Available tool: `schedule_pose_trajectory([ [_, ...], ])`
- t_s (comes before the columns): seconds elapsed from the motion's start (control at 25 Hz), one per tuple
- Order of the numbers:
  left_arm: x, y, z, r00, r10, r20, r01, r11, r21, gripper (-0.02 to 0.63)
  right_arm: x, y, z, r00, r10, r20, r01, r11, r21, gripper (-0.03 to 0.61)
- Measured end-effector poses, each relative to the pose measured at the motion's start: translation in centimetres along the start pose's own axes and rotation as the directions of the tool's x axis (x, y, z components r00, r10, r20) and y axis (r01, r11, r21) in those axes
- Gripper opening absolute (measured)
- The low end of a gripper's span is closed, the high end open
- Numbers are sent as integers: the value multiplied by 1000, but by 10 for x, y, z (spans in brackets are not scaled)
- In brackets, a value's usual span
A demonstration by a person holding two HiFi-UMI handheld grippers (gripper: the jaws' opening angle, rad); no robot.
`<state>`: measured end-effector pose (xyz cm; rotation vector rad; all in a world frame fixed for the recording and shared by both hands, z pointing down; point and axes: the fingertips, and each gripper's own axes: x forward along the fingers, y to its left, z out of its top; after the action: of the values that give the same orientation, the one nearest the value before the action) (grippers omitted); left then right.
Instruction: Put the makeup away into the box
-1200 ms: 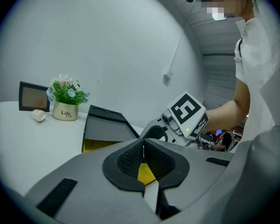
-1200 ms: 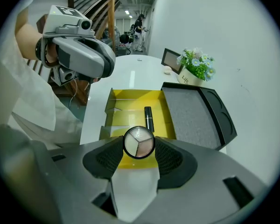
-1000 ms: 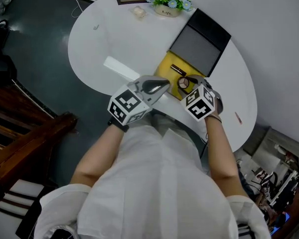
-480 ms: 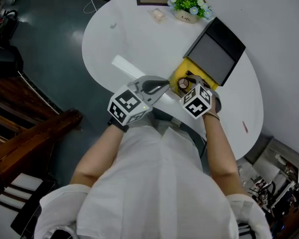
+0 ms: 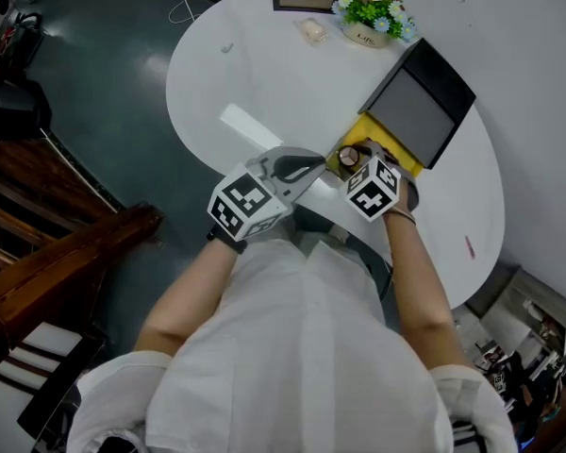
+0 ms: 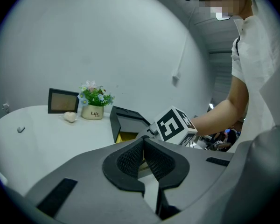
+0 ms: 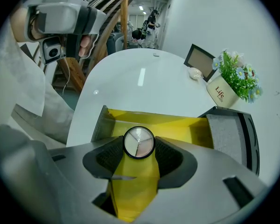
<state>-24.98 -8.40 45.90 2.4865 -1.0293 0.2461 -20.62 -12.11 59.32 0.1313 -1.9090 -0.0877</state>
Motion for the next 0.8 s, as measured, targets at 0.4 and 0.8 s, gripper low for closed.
schedule_pose_trajectory([
  [0.4,7,-3,5,1000,-9,-1,10,1000,10,20,-8,-1,4,998,13,60,-16,999,51,204],
  [0.8,36,-31,11,997,-73,-25,74,996,45,18,-41,-8,-12,993,-30,115,18,994,106,204],
])
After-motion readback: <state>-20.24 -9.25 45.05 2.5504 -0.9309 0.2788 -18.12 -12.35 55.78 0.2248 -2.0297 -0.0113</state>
